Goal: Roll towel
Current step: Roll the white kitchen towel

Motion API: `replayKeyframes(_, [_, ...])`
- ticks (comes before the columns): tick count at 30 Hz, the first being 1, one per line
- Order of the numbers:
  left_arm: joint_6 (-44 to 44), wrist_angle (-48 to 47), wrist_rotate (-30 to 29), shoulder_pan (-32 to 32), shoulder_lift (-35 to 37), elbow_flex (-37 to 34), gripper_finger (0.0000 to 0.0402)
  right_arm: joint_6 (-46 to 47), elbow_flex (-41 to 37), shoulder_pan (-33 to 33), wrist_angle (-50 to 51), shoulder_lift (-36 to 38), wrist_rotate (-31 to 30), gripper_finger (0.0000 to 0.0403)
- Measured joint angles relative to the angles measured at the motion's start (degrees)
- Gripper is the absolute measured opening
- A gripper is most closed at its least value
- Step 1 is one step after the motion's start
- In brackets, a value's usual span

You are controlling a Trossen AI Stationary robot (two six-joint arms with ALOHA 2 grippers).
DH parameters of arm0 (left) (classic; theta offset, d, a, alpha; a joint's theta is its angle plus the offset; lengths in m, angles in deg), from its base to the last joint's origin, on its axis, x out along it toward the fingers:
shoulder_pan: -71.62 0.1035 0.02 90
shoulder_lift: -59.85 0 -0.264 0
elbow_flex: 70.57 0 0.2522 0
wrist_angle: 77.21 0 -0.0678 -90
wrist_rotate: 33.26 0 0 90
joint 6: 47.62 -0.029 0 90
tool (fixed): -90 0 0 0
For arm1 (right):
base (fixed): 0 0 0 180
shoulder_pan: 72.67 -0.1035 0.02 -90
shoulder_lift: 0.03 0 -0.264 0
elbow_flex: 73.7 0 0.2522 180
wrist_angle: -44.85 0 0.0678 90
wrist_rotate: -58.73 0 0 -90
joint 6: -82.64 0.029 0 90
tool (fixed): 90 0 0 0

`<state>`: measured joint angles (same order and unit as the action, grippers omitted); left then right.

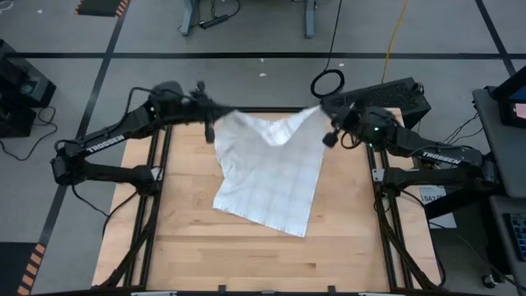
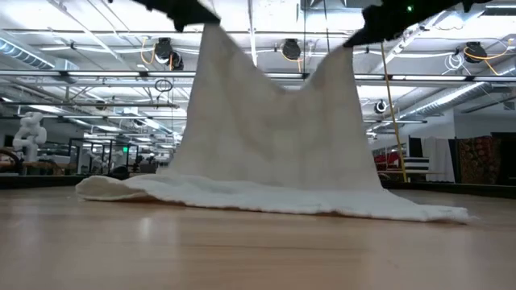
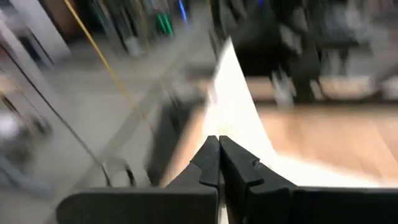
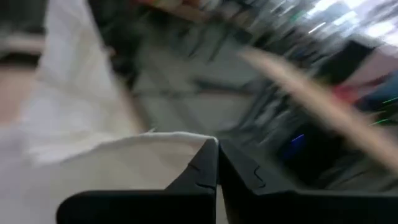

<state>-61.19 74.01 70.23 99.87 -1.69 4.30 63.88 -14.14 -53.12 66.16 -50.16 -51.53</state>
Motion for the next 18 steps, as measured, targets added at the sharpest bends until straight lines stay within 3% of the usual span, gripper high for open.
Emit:
replayKeyframes(3, [0.5,-6.1,-0.1,-2.0,0.6,-2.5,0.0001,2.9,0.0,0.0,7.3,-0.2,6.3,0.0])
replayKeyframes(7, [-1.1,-5.9,-0.1,-4.9,1.4,-5.5,0.0001,1.4,-0.1,0.0,11.0,-0.3,15.5,0.0])
replayKeyframes(12, [-7.0,1.0,-0.6,-4.6,1.4,-6.0,0.0001,-3.2,-0.1,1.3,7.5,-0.3,17.7,0.0])
replayKeyframes(18, [-10.6,7.3,-5.5,1.1,1.2,-6.0,0.0006,-3.0,-0.1,4.8,1.8,-0.4,21.5,0.0])
